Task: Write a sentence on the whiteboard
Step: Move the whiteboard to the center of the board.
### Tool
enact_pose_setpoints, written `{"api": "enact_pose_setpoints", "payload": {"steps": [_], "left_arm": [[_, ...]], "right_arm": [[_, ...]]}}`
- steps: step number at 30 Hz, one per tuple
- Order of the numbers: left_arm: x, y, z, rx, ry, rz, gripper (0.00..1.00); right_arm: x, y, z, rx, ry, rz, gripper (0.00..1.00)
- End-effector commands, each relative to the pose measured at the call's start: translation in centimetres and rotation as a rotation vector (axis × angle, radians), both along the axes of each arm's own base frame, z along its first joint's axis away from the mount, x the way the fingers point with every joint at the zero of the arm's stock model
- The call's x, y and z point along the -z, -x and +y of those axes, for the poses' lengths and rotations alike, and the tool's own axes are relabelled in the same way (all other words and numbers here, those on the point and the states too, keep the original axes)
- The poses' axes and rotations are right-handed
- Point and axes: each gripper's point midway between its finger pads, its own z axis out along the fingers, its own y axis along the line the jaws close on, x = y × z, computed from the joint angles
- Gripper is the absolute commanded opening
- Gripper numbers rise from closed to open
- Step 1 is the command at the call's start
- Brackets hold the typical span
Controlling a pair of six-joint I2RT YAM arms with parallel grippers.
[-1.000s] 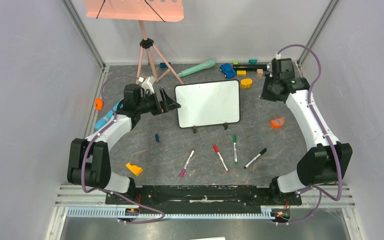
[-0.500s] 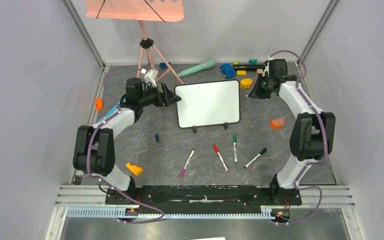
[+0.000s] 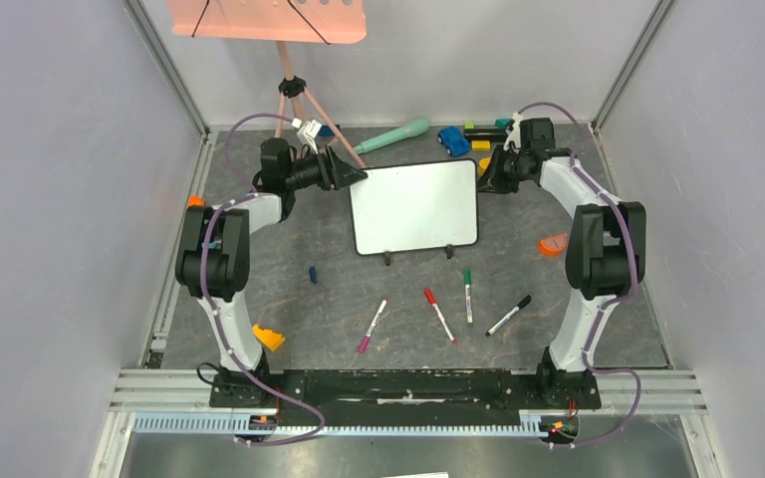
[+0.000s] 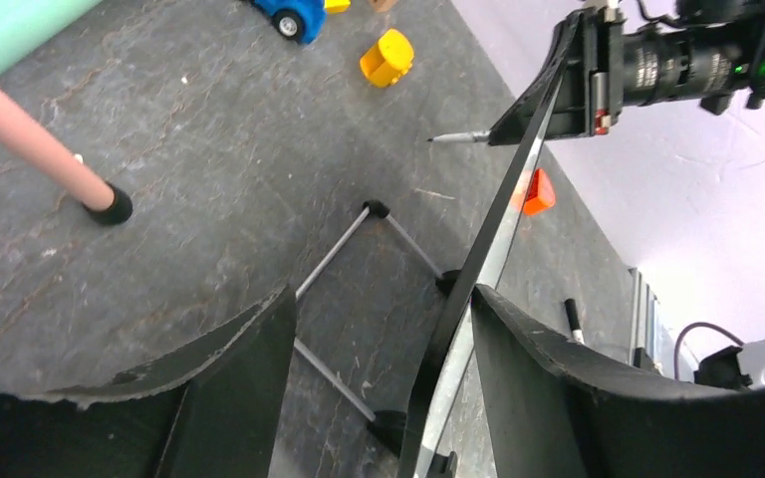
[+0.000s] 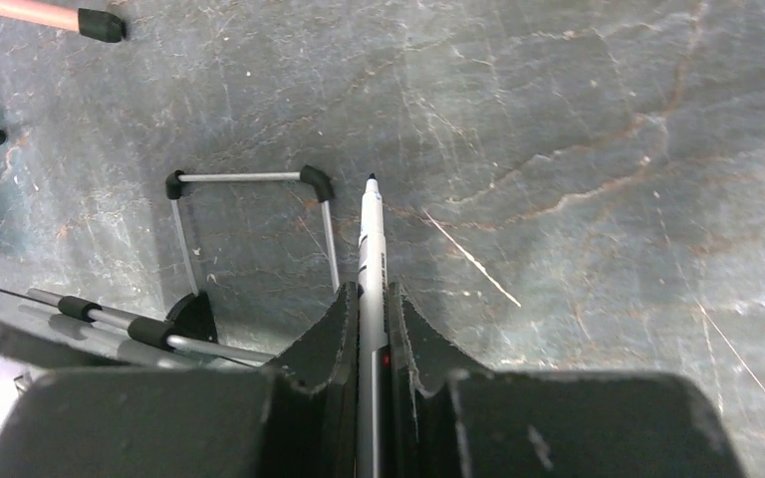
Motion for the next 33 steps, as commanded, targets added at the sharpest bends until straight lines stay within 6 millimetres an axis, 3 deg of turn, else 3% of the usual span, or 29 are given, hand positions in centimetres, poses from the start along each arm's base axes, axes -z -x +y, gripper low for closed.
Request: {"api": "enact_pose_setpoints", "payload": {"steps": [1,6,11,23,33], "left_arm": [[-3.7,-1.3,-1.0,0.075,0.134,-0.107,0.69],[-4.4,-0.1,-2.0,0.16,0.27,-0.109,0.63],[-5.1,2.4,-3.0,0.244,0.347,-0.113,0.57],[-4.2,5.3,-3.3,0.288,0.324,-0.069,0.4],[-3.3,8.1,-5.5,0.383,0.305,-0.029,0.34]], "right_arm": [[-1.2,-1.1,1.5,-0.071,-0.042,-0.034,0.0],[-0.9,0.0,2.9,-0.113,-0.076,-0.006,0.0],[-0.8,1.5,2.9,-0.128,-0.08,0.009,0.0],[0.4,5.6,2.7,-0.165,-0.063,0.05,0.0],[0.1,8.3,2.8,-0.19,-0.059,0.047,0.0]]}}
